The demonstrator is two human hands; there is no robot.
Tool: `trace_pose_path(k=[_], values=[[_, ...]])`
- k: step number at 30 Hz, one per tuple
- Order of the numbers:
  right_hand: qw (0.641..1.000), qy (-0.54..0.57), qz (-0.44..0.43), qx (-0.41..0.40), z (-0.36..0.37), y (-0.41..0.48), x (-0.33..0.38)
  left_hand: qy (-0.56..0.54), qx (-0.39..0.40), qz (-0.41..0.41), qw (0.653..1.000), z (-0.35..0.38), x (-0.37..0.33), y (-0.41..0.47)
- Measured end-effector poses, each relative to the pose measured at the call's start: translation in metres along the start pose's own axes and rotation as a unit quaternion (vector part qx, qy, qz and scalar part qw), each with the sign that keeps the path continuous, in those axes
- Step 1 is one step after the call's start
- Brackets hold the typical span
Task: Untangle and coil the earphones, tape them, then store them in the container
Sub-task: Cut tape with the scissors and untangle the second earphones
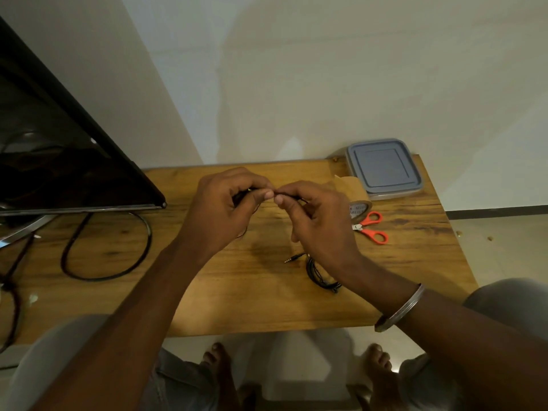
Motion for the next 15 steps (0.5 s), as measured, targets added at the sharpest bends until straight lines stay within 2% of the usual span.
trace_pose_path(k=[3, 6, 8, 10, 12, 15], values=[[0.997, 0.064, 0.001, -0.044, -0.017, 0.004, 0.007, 0.004, -0.041, -0.013, 0.999, -0.018, 0.009, 0.001], [0.985, 0.122, 0.075, -0.100, -0.031, 0.006, -0.008, -0.001, -0.088, -0.039, 0.995, -0.035, 0.022, 0.000], [0.977, 0.130, 0.126, -0.118, -0.034, 0.005, -0.022, -0.019, -0.111, -0.067, 0.991, -0.041, 0.031, -0.001], [0.978, 0.104, 0.140, -0.118, -0.033, 0.005, -0.028, -0.041, -0.120, -0.090, 0.988, -0.039, 0.035, -0.002], [0.988, 0.048, 0.093, -0.112, -0.033, 0.005, -0.018, -0.047, -0.108, -0.088, 0.989, -0.029, 0.031, -0.002], [0.996, -0.047, -0.034, -0.065, -0.018, 0.002, 0.008, -0.036, -0.061, -0.060, 0.996, -0.010, 0.020, -0.002]])
Point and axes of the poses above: each hand's wrist, its own y-axis towards the middle knuckle, its own z-axis out of the palm, x = y × z, the point moved 10 cm from there along y, towards the middle knuckle, and after that the axes turned 10 degrees about -y, right-handed, at the moved point
